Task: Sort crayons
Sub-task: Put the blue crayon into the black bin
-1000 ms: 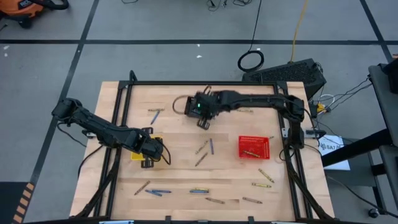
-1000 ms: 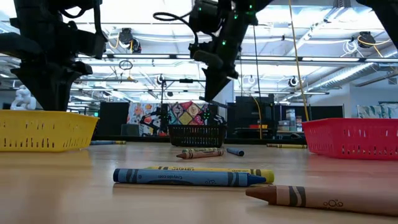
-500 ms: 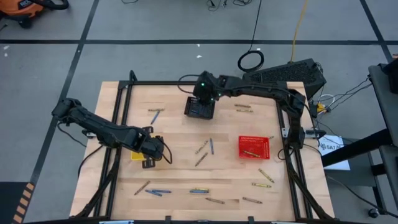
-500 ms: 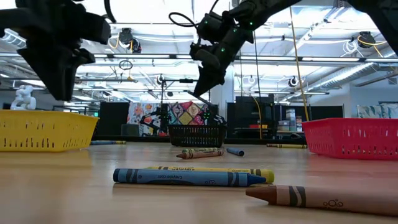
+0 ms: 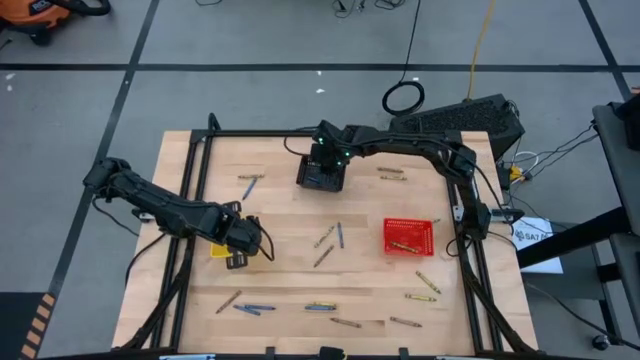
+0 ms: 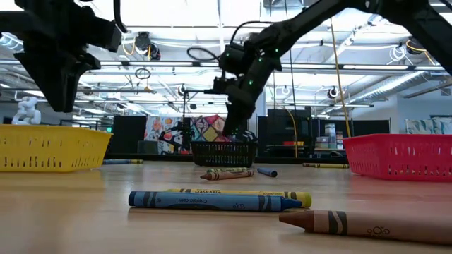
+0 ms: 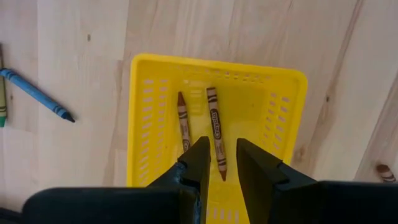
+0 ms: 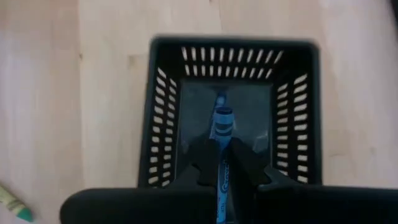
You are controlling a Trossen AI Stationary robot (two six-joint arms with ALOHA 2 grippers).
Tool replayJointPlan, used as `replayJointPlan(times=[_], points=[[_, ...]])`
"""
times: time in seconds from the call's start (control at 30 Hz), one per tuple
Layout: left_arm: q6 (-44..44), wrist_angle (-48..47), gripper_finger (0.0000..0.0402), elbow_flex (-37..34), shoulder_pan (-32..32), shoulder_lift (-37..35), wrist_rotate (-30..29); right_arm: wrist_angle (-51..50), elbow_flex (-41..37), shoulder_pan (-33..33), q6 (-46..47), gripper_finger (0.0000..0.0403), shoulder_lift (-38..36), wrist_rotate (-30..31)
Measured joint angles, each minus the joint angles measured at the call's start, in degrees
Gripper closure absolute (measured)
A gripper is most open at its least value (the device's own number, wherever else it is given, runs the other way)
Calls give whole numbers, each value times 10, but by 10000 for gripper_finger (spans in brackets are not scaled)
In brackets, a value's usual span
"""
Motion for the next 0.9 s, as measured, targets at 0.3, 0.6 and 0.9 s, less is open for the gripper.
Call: replayJointPlan(times=[0.3,0.6,0.9], points=[[-1,5,327,0,0,0,-3,4,0,2,1,377,4,2],[0,18,327,0,0,0,-7,9,0,3,26,329,4,3],[15,-19,327,0,9,0,-68,-48,35,20,46,314,-15,4]])
